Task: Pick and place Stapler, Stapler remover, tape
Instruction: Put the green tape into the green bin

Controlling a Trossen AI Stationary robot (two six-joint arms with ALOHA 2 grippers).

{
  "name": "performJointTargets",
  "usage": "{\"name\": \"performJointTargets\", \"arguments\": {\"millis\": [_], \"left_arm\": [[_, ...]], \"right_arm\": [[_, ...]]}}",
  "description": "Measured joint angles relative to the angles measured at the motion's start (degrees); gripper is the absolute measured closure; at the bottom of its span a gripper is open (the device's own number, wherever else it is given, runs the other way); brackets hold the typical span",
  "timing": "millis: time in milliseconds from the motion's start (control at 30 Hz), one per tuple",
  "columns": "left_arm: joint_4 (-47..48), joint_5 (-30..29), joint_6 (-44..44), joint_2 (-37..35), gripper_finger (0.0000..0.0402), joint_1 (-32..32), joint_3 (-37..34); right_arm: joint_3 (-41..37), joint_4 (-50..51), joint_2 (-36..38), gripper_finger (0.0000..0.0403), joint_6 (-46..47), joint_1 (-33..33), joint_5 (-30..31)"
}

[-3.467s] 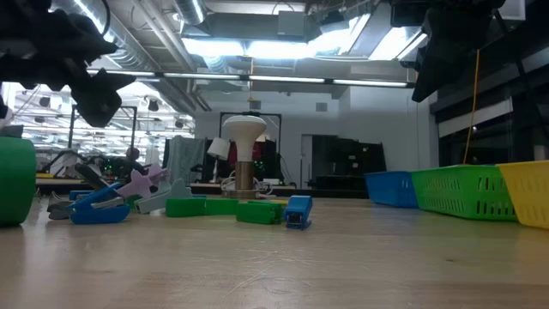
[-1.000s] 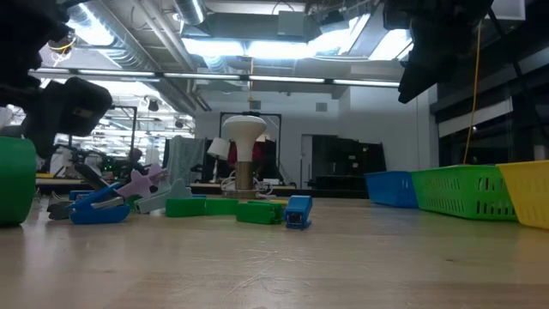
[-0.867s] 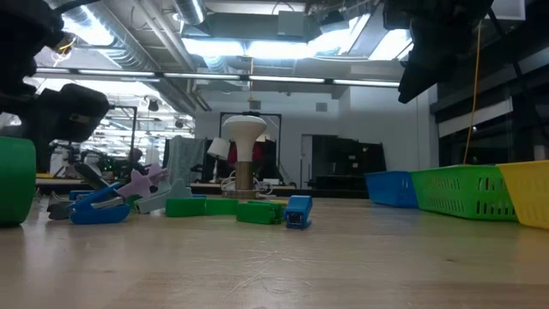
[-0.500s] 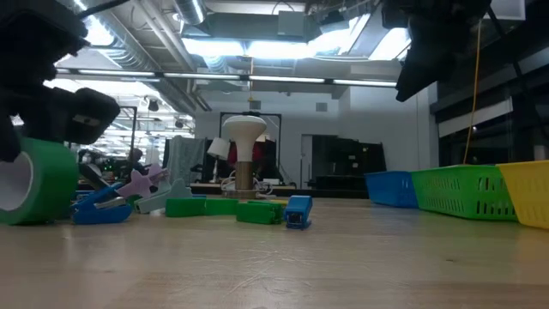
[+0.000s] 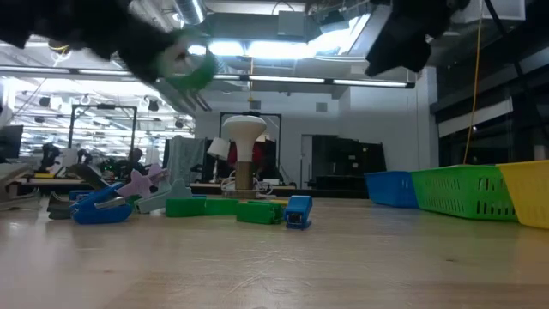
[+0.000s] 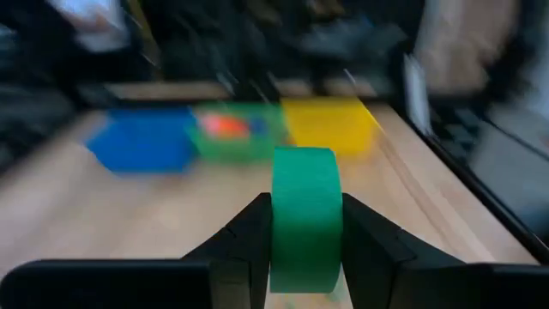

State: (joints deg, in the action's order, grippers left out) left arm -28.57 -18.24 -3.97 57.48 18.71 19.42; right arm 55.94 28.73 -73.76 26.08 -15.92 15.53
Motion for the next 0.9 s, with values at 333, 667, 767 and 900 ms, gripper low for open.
{"name": "performJointTargets", "arguments": {"millis": [333, 667, 767, 900], "left_arm": [[-14.8, 2.3, -1.1, 7.7, 0.0299, -9.9, 3.1], [-14.9, 7.9, 4.3, 24.3, 0.0299, -13.2, 20.3], [-14.8, 12.7, 4.3, 27.5, 0.0298, -14.2, 23.4], [-13.0, 16.0, 4.2, 29.2, 0.0296, -15.3, 25.4]], "right_arm": [[0.0, -11.8, 0.0, 0.0242, -11.0, 0.0, 1.8], [0.0, -14.6, 0.0, 0.0242, -13.5, 0.0, 9.3], [0.0, -14.8, 0.0, 0.0242, -14.5, 0.0, 9.1], [0.0, -14.9, 0.0, 0.0242, -14.6, 0.0, 6.7]]}}
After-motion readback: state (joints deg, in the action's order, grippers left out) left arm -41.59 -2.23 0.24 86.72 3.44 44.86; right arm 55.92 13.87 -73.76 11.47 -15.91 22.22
